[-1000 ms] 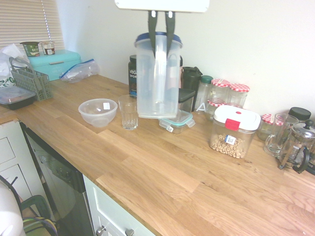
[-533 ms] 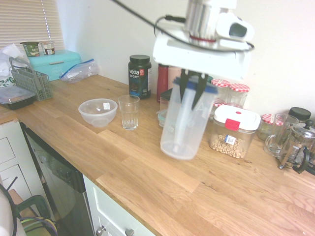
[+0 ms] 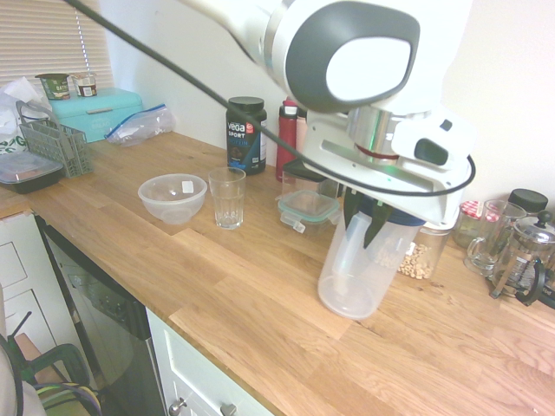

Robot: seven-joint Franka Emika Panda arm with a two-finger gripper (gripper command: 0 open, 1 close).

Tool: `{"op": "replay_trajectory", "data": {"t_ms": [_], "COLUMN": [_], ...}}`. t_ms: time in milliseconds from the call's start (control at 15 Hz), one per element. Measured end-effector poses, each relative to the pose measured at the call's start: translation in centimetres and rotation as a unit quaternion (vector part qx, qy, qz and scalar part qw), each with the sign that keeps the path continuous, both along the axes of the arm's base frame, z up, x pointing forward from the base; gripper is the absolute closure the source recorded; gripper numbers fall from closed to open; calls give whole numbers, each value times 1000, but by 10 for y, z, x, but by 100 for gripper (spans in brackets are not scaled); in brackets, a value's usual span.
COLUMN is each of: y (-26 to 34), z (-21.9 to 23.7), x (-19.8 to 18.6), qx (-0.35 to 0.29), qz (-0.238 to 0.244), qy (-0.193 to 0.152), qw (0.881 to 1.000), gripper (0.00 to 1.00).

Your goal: Pour me some water

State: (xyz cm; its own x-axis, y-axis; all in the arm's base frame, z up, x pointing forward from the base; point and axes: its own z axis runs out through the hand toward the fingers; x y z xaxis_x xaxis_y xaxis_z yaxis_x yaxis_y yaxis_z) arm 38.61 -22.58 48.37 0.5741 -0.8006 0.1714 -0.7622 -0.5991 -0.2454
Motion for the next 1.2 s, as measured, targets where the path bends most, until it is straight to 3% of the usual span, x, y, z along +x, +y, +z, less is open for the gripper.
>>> {"op": "replay_trajectory", "data": {"t_ms": [333, 400, 1200], "y": [18, 19, 25], "z": [-4, -4, -19], "x": [9, 9, 5], "qx": [-21, -25, -41], "qz": [-15, -14, -10], "qy": [-2, 2, 32], "qw": [1000, 1000, 999], "gripper": [100, 0, 0]}}
